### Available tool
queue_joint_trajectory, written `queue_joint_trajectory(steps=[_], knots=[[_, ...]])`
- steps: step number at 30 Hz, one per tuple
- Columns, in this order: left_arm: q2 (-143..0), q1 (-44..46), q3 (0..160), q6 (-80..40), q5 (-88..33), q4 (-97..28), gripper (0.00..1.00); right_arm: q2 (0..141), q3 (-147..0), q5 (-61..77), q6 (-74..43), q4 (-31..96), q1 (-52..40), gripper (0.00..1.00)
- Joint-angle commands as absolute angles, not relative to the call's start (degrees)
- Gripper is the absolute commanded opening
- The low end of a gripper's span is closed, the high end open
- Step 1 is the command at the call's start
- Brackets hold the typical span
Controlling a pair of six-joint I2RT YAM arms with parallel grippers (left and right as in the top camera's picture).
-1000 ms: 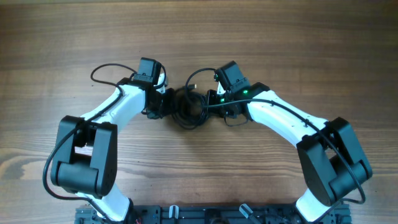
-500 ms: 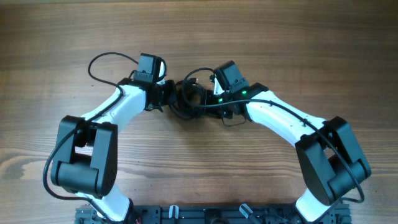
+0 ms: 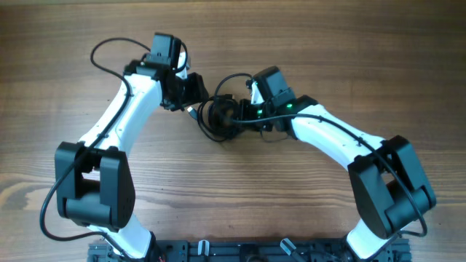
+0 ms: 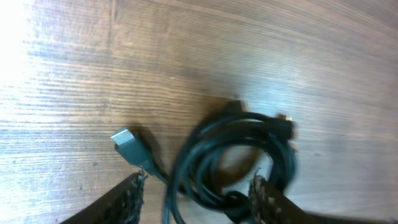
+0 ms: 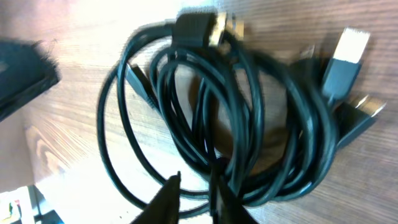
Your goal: Untangle cables
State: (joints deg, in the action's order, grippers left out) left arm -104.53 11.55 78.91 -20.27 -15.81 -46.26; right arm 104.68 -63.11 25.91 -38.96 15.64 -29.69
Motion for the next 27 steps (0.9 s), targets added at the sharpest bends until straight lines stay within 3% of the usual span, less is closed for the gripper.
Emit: queue_joint_trajectory(steps=[1,10,20,23,27], knots=[[-103.4,11.7,82.2,-20.4,-17.1,-51.2,0.59,102.7,-63.7,27.9,-38.8,15.1,-27.1,0.29],[-104.3,13.1,78.4,-22.0,-16.9,-57.6,0.67,103.5,-63.0,20.5,-39.3,19.5,-26.7,0.32],[-104.3,17.8,68.3,-28.8,-17.1,-48.4,0.71,109.1,-63.0,20.8,-40.7,13.1,-31.1,0.40],[-104.3,19.2,67.1,-29.3,-17.1,-45.0,0.69,110.1,-63.0,20.7,-40.7,12.2,-32.2,0.39],[-104.3,20.5,65.3,-30.8,-15.3,-41.2,0.54,110.4,-63.0,20.3,-40.6,12.8,-32.4,0.30]])
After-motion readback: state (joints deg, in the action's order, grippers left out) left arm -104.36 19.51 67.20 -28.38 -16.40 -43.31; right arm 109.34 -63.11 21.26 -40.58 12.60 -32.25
